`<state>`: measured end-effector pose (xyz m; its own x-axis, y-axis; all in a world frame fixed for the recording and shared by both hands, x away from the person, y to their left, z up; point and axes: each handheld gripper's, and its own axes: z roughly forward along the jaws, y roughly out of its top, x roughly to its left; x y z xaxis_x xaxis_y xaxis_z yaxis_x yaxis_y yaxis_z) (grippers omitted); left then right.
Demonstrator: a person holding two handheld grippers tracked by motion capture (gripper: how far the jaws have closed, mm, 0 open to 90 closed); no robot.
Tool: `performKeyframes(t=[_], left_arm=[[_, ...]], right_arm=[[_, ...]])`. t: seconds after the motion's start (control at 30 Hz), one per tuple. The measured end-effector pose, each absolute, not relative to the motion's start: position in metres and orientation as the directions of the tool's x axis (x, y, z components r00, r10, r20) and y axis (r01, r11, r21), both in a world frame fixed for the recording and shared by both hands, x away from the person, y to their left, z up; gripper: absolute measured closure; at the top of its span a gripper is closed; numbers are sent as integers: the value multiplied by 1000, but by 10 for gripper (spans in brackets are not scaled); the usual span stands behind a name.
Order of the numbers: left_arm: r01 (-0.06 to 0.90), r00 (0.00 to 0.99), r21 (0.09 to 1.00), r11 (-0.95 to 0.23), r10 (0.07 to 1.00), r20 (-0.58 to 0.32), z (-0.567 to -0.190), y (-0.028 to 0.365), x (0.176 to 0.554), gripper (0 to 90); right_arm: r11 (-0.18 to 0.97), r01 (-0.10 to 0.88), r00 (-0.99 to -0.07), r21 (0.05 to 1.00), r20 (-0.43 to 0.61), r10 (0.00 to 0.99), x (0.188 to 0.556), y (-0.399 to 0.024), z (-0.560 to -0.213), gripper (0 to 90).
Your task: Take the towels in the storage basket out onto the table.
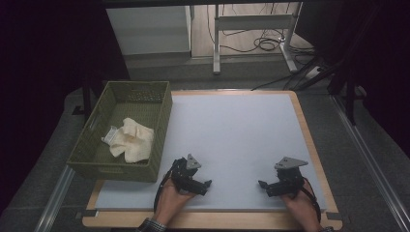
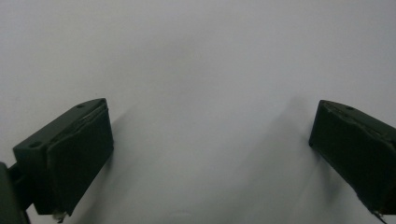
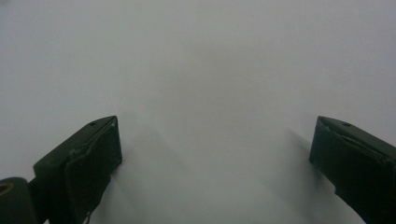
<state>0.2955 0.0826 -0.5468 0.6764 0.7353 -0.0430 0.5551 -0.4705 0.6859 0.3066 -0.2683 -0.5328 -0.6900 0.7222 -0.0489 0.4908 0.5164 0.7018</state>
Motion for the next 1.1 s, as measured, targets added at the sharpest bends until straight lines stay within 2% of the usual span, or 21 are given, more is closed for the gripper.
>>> performKeyframes(t=[0.17,1.1], left_arm=[[552,691,676,-488,722,-42,-543,83,295,36],[483,752,690,-539,659,-12,-501,75,298,31]], right_arm=[[516,491,-690,702,-49,722,307,-268,-533,24],[516,490,-690,703,-49,722,306,-268,-533,24]])
